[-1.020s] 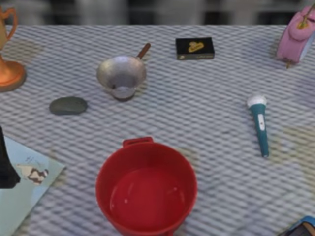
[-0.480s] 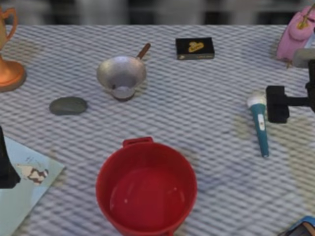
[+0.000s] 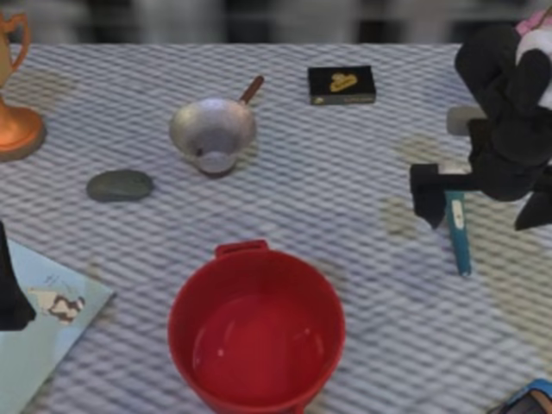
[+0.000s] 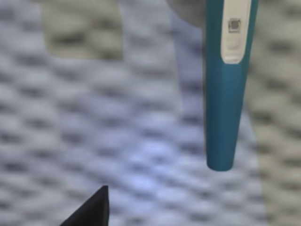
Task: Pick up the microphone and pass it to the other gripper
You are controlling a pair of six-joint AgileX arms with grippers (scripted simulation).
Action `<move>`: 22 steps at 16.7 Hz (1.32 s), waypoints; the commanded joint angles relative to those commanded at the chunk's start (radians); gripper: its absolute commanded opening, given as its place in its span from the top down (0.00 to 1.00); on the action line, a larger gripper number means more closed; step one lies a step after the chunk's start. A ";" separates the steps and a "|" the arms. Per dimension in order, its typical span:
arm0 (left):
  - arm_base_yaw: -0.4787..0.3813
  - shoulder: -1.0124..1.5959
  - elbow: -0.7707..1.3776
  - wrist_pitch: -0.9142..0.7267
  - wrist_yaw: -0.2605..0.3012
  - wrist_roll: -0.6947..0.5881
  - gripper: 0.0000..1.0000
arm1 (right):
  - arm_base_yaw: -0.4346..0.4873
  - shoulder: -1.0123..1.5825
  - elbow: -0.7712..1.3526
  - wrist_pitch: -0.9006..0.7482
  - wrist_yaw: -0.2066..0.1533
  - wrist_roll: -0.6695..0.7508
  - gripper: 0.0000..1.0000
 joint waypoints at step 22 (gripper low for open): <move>0.000 0.000 0.000 0.000 0.000 0.000 0.00 | -0.007 0.220 -0.117 0.334 0.001 -0.004 0.15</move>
